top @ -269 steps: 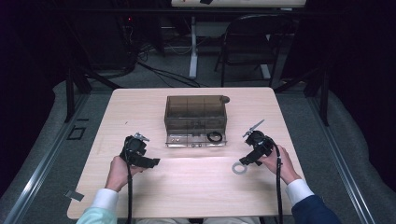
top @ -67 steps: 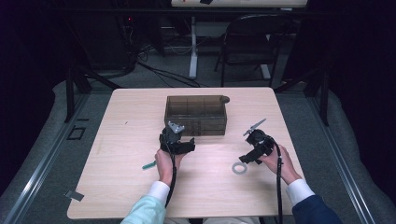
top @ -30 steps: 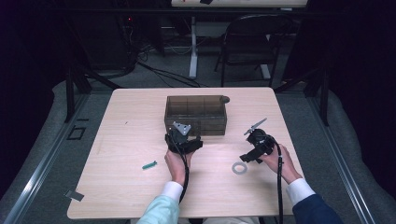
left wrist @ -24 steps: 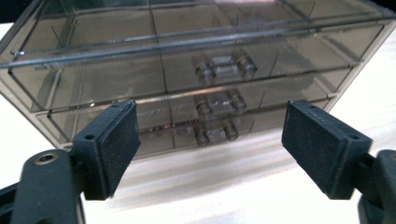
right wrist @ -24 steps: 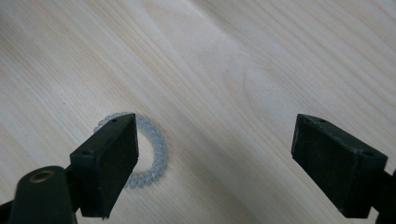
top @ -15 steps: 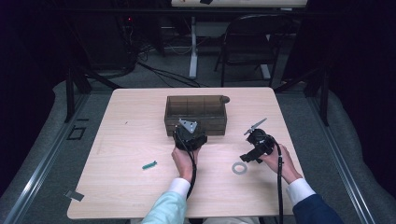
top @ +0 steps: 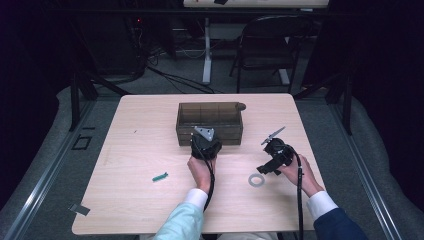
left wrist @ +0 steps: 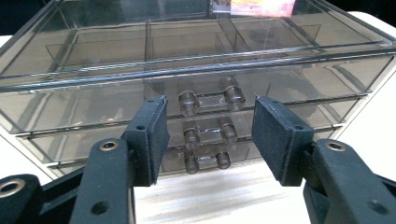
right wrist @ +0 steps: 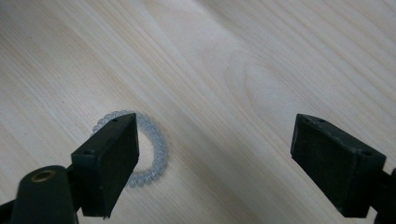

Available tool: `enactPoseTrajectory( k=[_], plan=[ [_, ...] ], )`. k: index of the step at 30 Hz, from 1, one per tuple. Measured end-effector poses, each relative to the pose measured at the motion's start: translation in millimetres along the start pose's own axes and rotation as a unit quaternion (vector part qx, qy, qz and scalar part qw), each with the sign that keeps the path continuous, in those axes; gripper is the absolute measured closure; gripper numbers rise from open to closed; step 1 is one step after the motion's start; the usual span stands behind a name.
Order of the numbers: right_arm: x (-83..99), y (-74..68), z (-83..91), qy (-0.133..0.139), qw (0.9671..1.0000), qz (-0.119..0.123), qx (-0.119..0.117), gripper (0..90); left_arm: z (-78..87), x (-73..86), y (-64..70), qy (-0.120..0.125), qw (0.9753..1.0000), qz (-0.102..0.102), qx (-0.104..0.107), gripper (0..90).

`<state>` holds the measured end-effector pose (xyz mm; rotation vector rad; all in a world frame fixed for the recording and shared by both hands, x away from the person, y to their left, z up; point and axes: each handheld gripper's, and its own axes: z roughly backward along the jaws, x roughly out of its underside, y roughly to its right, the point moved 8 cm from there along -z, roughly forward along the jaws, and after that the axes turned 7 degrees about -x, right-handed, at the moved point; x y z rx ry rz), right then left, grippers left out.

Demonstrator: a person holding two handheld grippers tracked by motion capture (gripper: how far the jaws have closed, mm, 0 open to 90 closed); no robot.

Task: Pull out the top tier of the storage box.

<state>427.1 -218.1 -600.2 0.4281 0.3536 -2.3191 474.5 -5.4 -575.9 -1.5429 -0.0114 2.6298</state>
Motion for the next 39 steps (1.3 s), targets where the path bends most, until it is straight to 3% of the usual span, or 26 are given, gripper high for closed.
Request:
enactPoseTrajectory(
  k=[17, 30, 32, 39],
  plan=[
    [2.0, 2.0, -0.3, -0.014, 0.9999, 0.006, -0.001, 15.3, -8.5, 2.5, 4.7, 0.006, 0.9996, 0.014, -0.025, 53.1],
    [2.7, 1.8, -1.0, -0.015, 0.9999, 0.004, -0.001, 15.4, -9.0, 3.3, 5.8, 0.012, 0.9992, 0.023, -0.03, 55.1],
    [1.9, 0.7, -2.4, -0.004, 1.0, -0.003, -0.004, 15.4, -8.7, 3.8, 5.6, 0.012, 0.9992, 0.021, -0.032, 55.2],
    [2.9, 2.0, -1.4, -0.014, 0.9999, 0.003, -0.004, 15.4, -8.2, 4.0, 5.5, 0.012, 0.9992, 0.021, -0.032, 55.2]
  ],
)
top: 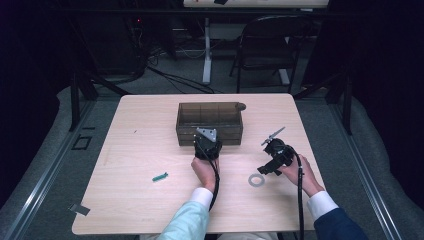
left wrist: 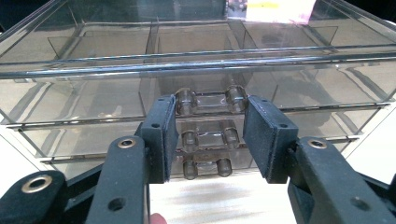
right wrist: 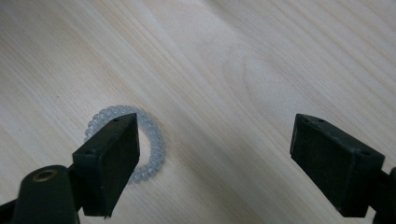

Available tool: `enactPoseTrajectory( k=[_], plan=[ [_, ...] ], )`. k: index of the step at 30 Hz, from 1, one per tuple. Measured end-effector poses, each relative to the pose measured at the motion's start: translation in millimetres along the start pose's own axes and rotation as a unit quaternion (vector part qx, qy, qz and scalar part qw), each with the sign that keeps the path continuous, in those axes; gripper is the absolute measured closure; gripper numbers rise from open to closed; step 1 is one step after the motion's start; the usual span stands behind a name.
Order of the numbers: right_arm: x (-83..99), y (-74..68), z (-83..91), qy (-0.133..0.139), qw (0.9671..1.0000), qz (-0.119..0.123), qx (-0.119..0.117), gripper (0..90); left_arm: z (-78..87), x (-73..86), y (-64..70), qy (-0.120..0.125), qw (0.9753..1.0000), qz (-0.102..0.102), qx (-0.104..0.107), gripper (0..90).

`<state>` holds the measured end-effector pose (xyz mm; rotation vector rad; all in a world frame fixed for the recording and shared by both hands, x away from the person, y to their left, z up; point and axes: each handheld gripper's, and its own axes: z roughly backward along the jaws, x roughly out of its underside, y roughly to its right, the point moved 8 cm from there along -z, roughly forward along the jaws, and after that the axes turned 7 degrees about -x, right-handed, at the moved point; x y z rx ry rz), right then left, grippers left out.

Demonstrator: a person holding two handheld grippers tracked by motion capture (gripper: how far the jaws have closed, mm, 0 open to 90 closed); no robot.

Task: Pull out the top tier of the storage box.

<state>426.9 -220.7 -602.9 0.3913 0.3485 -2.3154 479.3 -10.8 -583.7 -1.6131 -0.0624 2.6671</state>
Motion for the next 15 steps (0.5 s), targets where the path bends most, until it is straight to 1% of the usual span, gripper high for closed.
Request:
enactPoseTrajectory(
  k=[15],
  plan=[
    [-0.2, 0.0, 0.4, 0.003, 1.0, -0.002, 0.004, 15.4, 4.1, 1.6, 0.0, -0.004, 1.0, 0.004, 0.0, 55.2]
  ],
)
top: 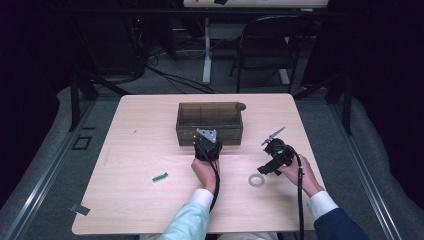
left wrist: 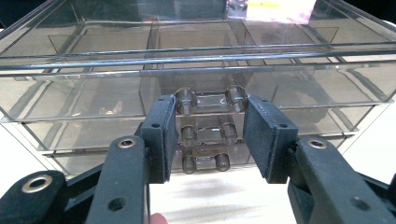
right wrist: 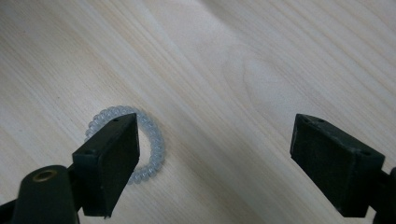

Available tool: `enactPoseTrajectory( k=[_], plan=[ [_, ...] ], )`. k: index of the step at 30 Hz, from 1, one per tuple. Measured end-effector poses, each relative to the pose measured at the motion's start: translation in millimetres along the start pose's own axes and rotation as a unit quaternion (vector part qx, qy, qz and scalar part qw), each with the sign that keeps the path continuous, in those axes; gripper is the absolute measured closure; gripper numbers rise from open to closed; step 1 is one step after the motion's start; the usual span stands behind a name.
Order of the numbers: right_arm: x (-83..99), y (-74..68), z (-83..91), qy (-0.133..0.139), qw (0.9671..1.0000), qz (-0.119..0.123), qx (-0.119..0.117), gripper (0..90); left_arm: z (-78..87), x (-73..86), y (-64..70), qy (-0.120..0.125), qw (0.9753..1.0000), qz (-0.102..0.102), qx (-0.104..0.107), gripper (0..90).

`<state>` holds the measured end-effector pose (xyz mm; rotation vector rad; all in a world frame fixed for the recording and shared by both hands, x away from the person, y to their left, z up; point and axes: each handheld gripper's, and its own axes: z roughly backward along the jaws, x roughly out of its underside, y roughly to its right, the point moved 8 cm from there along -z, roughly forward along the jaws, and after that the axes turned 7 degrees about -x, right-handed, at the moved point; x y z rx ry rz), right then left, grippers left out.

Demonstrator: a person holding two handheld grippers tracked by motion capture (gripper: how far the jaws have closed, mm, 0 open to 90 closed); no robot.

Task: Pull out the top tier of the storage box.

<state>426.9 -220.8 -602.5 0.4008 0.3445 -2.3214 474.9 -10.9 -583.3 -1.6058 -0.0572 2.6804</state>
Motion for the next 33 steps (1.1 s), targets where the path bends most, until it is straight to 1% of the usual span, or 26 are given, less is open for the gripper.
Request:
enactPoseTrajectory(
  k=[1, 3, 5, 8, 14, 18, 25, 29, 32, 33],
  plan=[
    [-0.3, -0.5, -0.5, 0.004, 1.0, -0.003, 0.001, 15.4, 0.2, 0.1, -0.1, 0.0, 1.0, 0.0, 0.0, 55.3],
    [0.1, 0.1, 0.0, 0.0, 1.0, 0.0, 0.0, 15.4, 0.7, 0.1, -0.1, 0.0, 1.0, 0.001, 0.0, 55.3],
    [-0.2, -0.2, -0.5, 0.004, 1.0, -0.003, -0.001, 15.3, 1.4, 0.4, 0.2, 0.0, 1.0, 0.004, 0.002, 55.3],
    [-0.3, -0.1, -0.4, 0.004, 1.0, -0.003, 0.0, 15.3, 2.6, 1.0, 0.1, 0.0, 1.0, 0.002, 0.001, 55.3],
    [0.3, 0.2, 0.1, -0.004, 1.0, 0.002, -0.001, 15.3, 5.0, 2.2, -0.2, -0.001, 1.0, 0.002, 0.002, 55.3],
    [0.3, 0.2, 0.1, -0.004, 1.0, 0.002, -0.001, 15.3, 6.5, 3.1, -0.5, -0.001, 1.0, 0.001, 0.002, 55.3],
    [0.1, -0.3, -0.6, -0.004, 1.0, 0.002, -0.003, 15.3, 9.9, 4.8, -0.4, 0.001, 1.0, 0.005, 0.003, 55.3],
    [0.7, -0.6, -1.1, -0.008, 1.0, 0.001, -0.004, 15.3, 11.7, 5.9, -0.7, 0.002, 0.9999, 0.006, 0.008, 55.2],
    [0.4, -0.3, -1.3, -0.006, 1.0, 0.0, 0.0, 15.3, 12.5, 6.1, -1.1, 0.002, 0.9999, 0.007, 0.008, 55.1],
    [-0.1, -0.7, -2.1, 0.0, 1.0, -0.002, 0.0, 15.2, 12.9, 6.1, -1.3, 0.0, 0.9999, 0.008, 0.01, 54.8]
  ],
)
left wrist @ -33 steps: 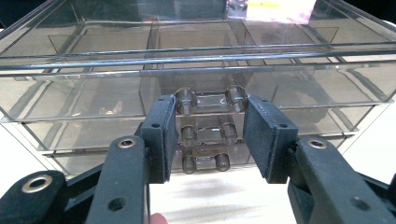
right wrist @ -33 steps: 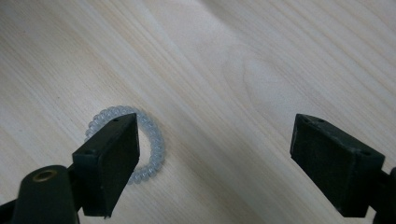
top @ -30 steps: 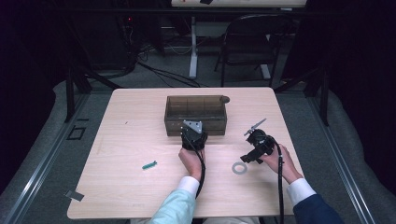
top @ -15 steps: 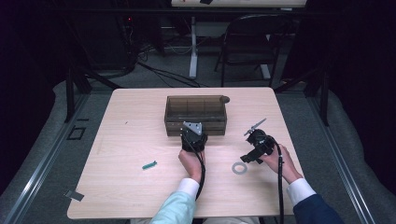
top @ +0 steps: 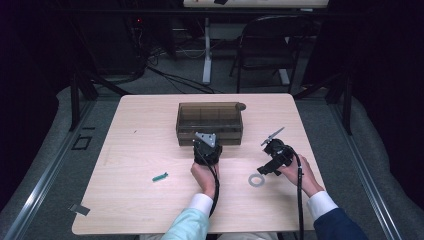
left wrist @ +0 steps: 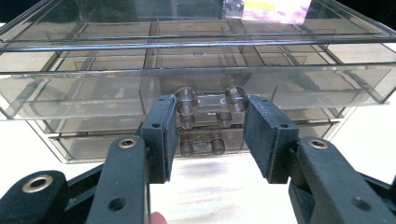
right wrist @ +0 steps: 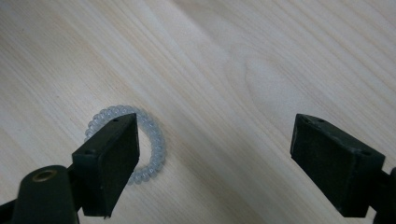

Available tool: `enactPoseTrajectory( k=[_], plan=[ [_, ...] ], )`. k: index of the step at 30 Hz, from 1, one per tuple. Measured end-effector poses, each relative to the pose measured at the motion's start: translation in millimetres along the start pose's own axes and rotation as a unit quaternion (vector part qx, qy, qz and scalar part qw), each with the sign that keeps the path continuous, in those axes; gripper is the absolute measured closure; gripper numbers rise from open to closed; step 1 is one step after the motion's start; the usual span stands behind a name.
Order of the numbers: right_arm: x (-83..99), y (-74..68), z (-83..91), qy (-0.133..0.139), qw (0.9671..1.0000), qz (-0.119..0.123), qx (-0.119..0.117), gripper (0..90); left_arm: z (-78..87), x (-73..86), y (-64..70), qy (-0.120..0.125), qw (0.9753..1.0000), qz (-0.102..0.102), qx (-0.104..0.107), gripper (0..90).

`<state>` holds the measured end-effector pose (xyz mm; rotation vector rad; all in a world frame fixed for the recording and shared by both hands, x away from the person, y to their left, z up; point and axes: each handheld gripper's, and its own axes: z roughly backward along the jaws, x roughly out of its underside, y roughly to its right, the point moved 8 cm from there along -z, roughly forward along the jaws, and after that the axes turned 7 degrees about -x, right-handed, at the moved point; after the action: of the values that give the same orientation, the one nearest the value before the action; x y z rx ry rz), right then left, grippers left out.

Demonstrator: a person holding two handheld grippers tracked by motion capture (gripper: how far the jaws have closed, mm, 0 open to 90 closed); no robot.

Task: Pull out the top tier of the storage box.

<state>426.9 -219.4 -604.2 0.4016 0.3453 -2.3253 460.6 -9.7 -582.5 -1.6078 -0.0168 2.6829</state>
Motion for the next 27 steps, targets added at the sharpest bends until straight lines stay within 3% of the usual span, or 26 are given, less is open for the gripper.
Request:
enactPoseTrajectory(
  k=[7, 16, 20, 27],
  plan=[
    [-0.3, -0.2, 0.2, -0.001, 1.0, 0.001, -0.001, 15.3, 9.3, -2.6, -14.2, -0.012, 0.9996, -0.013, 0.022, 43.3],
    [-1.3, -1.3, -0.2, -0.005, 0.9999, 0.009, 0.001, 15.3, 10.2, 7.4, -36.2, -0.062, 0.9949, -0.043, 0.067, 35.4],
    [-2.7, -2.6, -0.8, 0.007, 1.0, 0.004, -0.001, 15.3, 12.6, 9.3, -45.6, -0.069, 0.9926, -0.064, 0.077, 34.0],
    [-7.2, -3.7, 3.4, 0.017, 0.9998, 0.009, -0.003, 15.8, 13.3, 4.7, -70.3, -0.077, 0.9908, -0.075, 0.082, 31.9]
  ],
)
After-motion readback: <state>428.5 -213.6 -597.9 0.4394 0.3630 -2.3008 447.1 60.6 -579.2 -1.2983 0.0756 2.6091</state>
